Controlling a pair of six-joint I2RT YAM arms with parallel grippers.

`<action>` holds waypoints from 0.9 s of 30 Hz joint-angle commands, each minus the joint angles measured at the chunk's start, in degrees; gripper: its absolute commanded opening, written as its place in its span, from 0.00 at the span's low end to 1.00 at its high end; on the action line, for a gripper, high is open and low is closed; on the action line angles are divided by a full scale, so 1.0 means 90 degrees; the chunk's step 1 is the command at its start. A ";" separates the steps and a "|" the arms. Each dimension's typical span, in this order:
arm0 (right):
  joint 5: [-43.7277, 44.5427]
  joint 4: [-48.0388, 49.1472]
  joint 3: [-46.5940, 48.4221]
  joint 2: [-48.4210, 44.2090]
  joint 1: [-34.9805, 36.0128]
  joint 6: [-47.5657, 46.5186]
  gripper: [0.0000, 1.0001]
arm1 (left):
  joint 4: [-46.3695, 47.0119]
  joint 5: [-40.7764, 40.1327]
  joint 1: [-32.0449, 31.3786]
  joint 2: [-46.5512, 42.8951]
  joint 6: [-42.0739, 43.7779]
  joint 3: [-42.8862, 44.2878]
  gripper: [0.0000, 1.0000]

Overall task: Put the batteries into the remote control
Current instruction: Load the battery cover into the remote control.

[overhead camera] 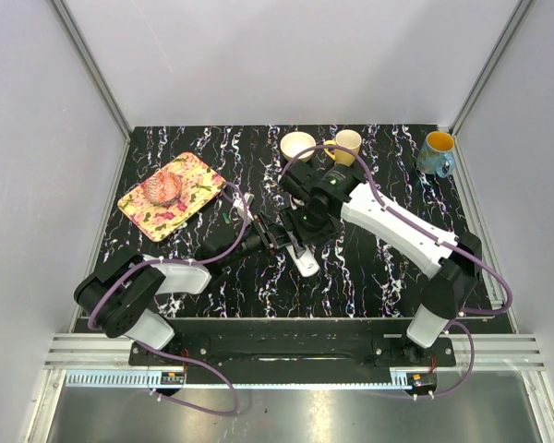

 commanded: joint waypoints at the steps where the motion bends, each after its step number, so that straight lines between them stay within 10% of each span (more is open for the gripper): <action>1: -0.0051 0.0408 0.0356 -0.0156 -0.0036 0.0208 0.64 | 0.0731 0.0080 -0.0096 -0.0202 -0.0101 0.0109 0.00; 16: 0.0406 0.0709 0.0328 -0.1344 -0.0114 0.0344 0.71 | 0.0750 0.0109 -0.0047 -0.0212 -0.0208 0.0128 0.00; 27: -0.1086 0.4009 -0.3528 -0.3895 -0.0583 0.0988 0.82 | 0.1093 0.1163 0.0471 -0.0104 -0.0941 0.0147 0.00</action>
